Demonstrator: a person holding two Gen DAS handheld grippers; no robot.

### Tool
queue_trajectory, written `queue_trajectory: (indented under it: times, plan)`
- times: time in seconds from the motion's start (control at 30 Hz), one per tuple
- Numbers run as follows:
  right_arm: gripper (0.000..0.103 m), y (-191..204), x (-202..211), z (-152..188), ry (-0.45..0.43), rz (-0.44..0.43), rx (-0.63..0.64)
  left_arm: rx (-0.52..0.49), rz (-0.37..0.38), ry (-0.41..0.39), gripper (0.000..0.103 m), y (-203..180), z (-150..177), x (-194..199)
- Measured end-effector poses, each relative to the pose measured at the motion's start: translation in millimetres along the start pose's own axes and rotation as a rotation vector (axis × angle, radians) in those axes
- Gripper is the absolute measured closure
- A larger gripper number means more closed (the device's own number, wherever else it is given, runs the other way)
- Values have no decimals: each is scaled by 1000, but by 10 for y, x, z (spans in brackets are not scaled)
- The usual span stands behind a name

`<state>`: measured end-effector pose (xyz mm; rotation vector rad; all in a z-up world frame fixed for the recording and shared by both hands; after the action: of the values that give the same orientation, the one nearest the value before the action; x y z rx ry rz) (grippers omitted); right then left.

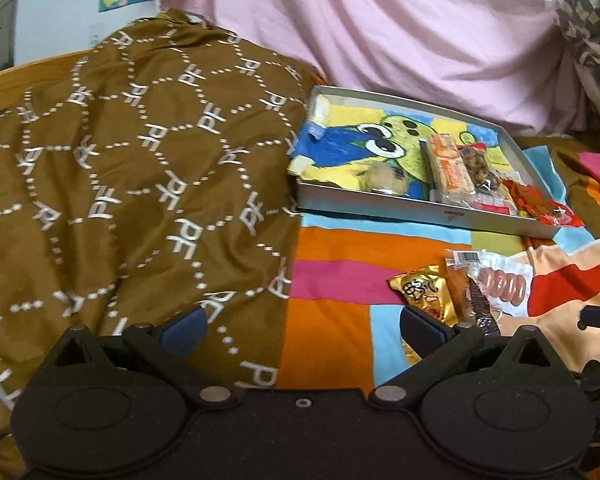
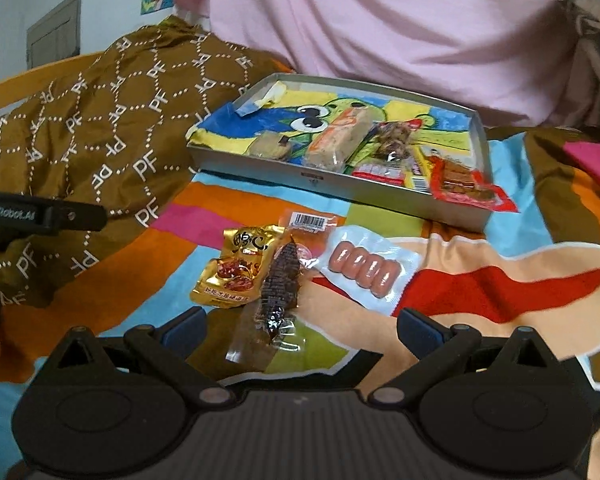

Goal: Organize snacks
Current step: 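Grasp the dark dried stick snack with the right tool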

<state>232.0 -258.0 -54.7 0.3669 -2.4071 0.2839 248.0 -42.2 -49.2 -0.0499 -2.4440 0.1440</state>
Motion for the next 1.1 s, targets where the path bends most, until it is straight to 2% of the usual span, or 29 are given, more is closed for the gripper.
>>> queue_trajectory:
  times: [0.23, 0.5, 0.67, 0.97, 1.03, 1.1]
  plan:
    - [0, -3, -332, -75, 7, -12, 9, -25, 15, 10, 1, -200, -70, -262]
    - [1, 8, -645, -115, 38, -81, -41, -32, 7, 40, 1, -284, -56, -508]
    - [4, -2, -722, -67, 92, -81, -53, -21, -1, 57, 1, -317, -45, -617]
    - [20, -54, -715, -54, 148, -89, -97, -22, -4, 90, 1, -443, -27, -735]
    - [25, -55, -702, -62, 148, -106, -99, -21, -5, 96, 1, -471, -23, -755]
    - [38, -68, -698, -60, 152, -112, -105, -28, -5, 99, 1, -511, -18, -772]
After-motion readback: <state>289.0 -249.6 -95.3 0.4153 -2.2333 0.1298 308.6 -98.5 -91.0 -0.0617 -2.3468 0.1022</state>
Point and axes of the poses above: each gripper's, at about its wrist camera, not at the fingertips, and x roughly against the way its jaws point, y to its left, z to its underside, the point moved 8 cm from there along -x, roughly the way its jaws point, and after that the axes turned 5 degrees about y, right-handed, at the moved point
